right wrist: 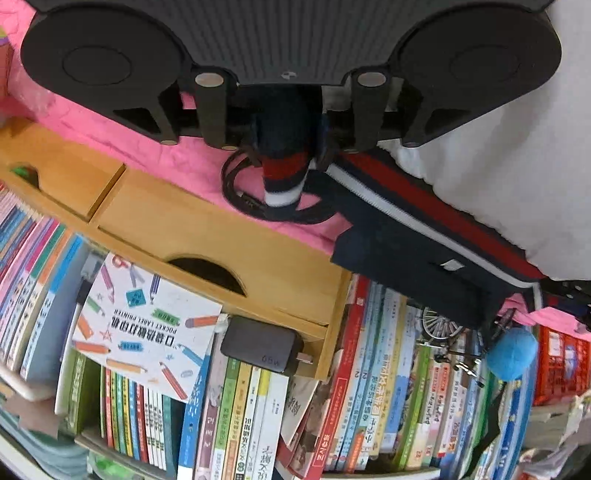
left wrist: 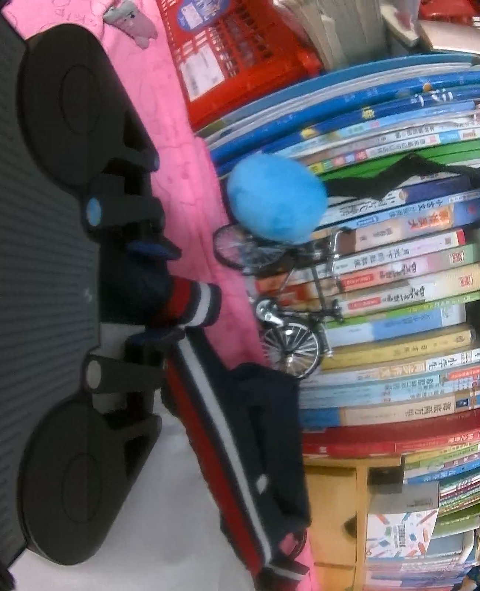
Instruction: Fold clothes
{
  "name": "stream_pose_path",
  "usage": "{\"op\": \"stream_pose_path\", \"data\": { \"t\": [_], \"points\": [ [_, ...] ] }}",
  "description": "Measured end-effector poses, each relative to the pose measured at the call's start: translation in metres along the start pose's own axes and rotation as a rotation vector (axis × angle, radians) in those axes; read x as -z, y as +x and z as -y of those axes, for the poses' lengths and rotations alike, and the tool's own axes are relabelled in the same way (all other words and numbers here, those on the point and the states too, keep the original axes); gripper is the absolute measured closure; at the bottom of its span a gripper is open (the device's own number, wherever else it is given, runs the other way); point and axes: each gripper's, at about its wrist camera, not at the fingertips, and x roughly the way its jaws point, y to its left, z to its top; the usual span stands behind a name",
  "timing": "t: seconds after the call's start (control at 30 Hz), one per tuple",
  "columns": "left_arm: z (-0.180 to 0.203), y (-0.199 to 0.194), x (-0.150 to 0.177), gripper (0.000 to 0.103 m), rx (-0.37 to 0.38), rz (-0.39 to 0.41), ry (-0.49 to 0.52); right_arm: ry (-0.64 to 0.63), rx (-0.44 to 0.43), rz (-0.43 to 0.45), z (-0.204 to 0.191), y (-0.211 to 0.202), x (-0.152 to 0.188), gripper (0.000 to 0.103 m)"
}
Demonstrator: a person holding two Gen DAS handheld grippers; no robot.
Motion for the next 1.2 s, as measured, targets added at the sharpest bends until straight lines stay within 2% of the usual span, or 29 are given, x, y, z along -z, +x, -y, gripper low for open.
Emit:
{"op": "stream_pose_path", "data": {
  "t": [0.03,0.07,0.17,0.23,0.33,0.4,0.47,0.57,0.6,0.63,0.67,0.73,0.8,0.93,1.03,1.1,1.2],
  "points": [
    [-0.004,-0.007,-0.001,0.062,0.003,0.005,-0.011,-0.007,0.036,-0.001,-0.001,-0.001,-0.002,0.044],
    [-0.012,-0.019,-0.002,0.062,-0.003,0.010,-0.049,-0.010,0.077,-0.002,-0.001,-0.008,-0.004,0.033],
    [-0.024,-0.068,0.001,0.064,-0.038,0.056,-0.134,0.008,0.213,0.040,0.002,-0.044,-0.004,0.016],
    [-0.013,-0.109,0.011,0.064,-0.039,0.113,-0.125,0.016,0.272,0.109,-0.004,-0.083,0.002,0.012],
    [0.018,-0.160,0.033,0.059,-0.008,0.167,-0.072,0.006,0.241,0.161,-0.036,-0.133,0.011,0.009],
    [0.042,-0.175,0.049,0.054,-0.005,0.164,-0.007,-0.004,0.126,0.178,-0.069,-0.160,0.018,0.009],
    [0.063,-0.180,0.065,0.054,-0.018,0.139,0.059,0.058,-0.052,0.149,-0.093,-0.171,0.023,0.009],
    [0.062,-0.166,0.078,0.054,-0.073,0.079,0.081,0.148,-0.305,0.099,-0.127,-0.186,0.031,0.011],
    [0.061,-0.161,0.082,0.054,-0.092,0.059,0.088,0.171,-0.328,0.065,-0.134,-0.181,0.032,0.012],
    [0.061,-0.156,0.086,0.053,-0.110,0.039,0.095,0.188,-0.342,0.034,-0.140,-0.177,0.034,0.017],
    [0.060,-0.152,0.090,0.053,-0.129,0.021,0.099,0.184,-0.327,0.012,-0.143,-0.172,0.036,0.025],
    [0.048,-0.152,0.087,0.053,-0.168,0.001,0.074,0.169,-0.279,-0.025,-0.141,-0.167,0.043,0.032],
    [0.039,-0.154,0.086,0.053,-0.182,-0.003,0.060,0.170,-0.234,-0.051,-0.131,-0.165,0.053,0.032],
    [0.033,-0.154,0.086,0.053,-0.180,-0.004,0.041,0.178,-0.034,-0.076,-0.086,-0.173,0.080,0.031],
    [0.039,-0.154,0.085,0.053,-0.202,0.000,0.068,0.217,0.090,-0.090,-0.046,-0.180,0.097,0.030],
    [0.042,-0.156,0.087,0.053,-0.213,0.002,0.080,0.232,0.174,-0.101,-0.022,-0.184,0.109,0.027],
    [0.038,-0.157,0.088,0.052,-0.200,0.002,0.056,0.397,0.141,-0.132,0.021,-0.184,0.125,0.018]
  ]
}}
